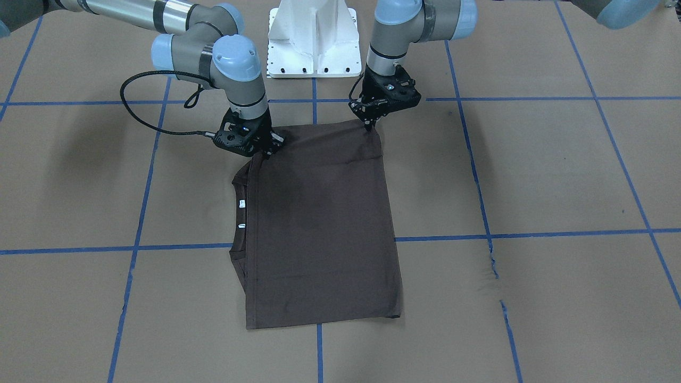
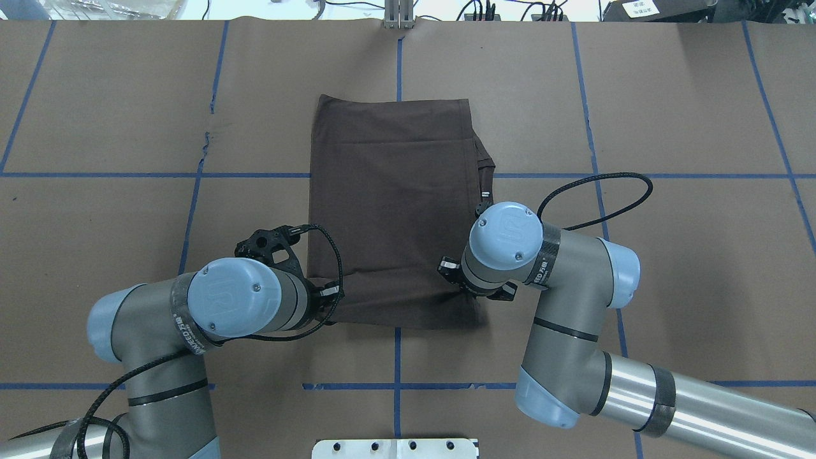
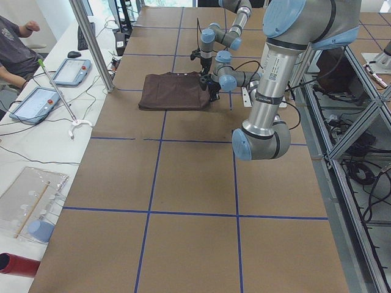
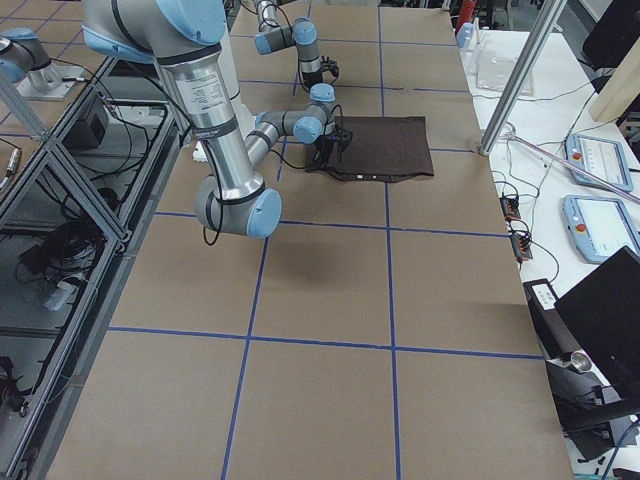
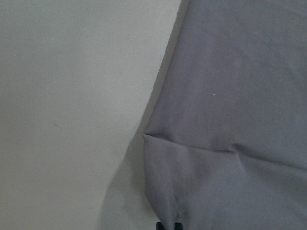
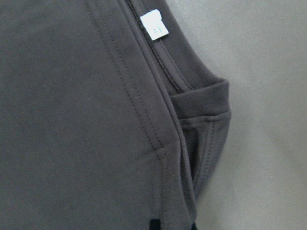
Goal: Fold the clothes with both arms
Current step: 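Grasp the brown shirt's side edges with both grippers near the middle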
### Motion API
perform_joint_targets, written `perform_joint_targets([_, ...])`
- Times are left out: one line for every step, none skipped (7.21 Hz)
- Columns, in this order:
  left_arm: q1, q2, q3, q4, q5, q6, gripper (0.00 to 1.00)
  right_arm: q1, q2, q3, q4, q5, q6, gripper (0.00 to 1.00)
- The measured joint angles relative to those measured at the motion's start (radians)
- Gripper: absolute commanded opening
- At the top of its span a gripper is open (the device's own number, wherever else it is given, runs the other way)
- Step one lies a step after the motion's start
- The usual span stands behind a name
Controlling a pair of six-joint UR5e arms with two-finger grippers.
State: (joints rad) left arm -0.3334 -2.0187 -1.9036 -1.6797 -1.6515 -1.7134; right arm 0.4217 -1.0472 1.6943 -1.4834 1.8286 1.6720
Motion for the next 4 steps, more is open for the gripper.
perform_joint_targets([-0.001, 0.000, 0.000, 0.000, 0.000, 0.000, 0.00, 0.000, 0.001, 0.001, -0.001, 0.000, 0.000, 0.00])
perform_joint_targets([-0.002, 0.000, 0.000, 0.000, 0.000, 0.000, 0.00, 0.003, 0.011, 0.000, -0.001, 0.002, -0.001, 0.00])
perform_joint_targets([-0.004, 0.000, -0.001, 0.000, -0.001, 0.000, 0.00, 0.008, 0.021, 0.004, -0.001, 0.005, 0.000, 0.00])
perform_joint_targets([-0.005, 0.001, -0.004, 0.001, -0.002, 0.000, 0.00, 0.012, 0.024, 0.015, 0.000, 0.007, 0.001, 0.00])
